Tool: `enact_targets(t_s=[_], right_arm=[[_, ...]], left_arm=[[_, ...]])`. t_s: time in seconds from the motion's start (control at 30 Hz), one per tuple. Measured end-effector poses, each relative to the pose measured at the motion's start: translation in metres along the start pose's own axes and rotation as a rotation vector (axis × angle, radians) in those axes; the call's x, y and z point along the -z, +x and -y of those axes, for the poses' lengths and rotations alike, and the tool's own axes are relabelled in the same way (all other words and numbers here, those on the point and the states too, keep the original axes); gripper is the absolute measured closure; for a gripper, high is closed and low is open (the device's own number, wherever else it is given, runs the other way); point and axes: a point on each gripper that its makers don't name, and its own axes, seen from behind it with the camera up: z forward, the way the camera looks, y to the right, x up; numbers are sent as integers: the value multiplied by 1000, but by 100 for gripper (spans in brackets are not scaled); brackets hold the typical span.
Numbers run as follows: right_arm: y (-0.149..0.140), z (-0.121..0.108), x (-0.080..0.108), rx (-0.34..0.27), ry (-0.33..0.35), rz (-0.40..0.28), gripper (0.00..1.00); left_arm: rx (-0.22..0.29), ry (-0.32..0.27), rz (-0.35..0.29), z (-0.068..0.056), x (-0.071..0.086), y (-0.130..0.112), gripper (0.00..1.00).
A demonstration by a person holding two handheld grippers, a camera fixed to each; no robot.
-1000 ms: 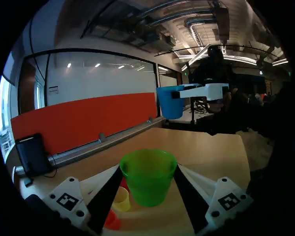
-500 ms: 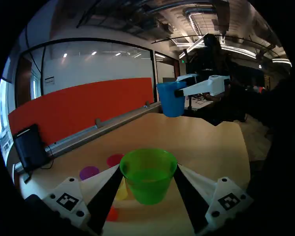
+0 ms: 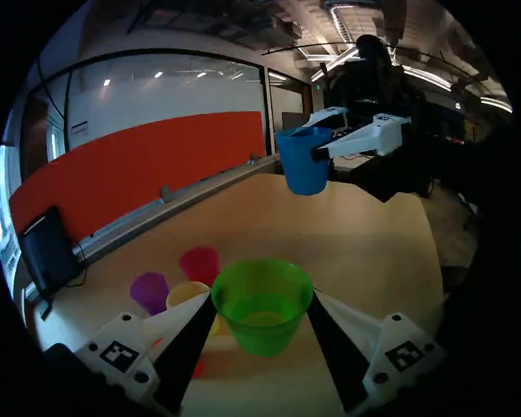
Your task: Pour water
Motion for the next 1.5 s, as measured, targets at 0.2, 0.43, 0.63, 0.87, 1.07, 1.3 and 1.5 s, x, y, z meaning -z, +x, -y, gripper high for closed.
enact_targets(t_s=[0.2, 0.43, 0.63, 0.87, 1.07, 1.3, 1.5], right_arm=[[-18, 0, -3, -6, 8, 46, 8], [-40, -4, -7, -6, 6, 101, 8], [-56, -6, -8, 1, -1, 139, 8], [-66, -8, -10, -6, -3, 160, 8], [-73, -10, -12, -18, -6, 169, 8], [-79, -12, -14, -25, -8, 179, 8], [-81, -11, -15, -31, -5, 179, 8]], left_arm=[[-7, -18, 38, -4, -4, -10, 13], [-3, -16, 76, -3, -12, -25, 13], [-4, -32, 111, -5, -22, -41, 13], [-2, -45, 144, -7, -32, -57, 12], [4, -60, 180, -7, -39, -69, 12], [19, -65, 219, -3, -44, -80, 12], [28, -73, 230, -3, -45, -86, 12]])
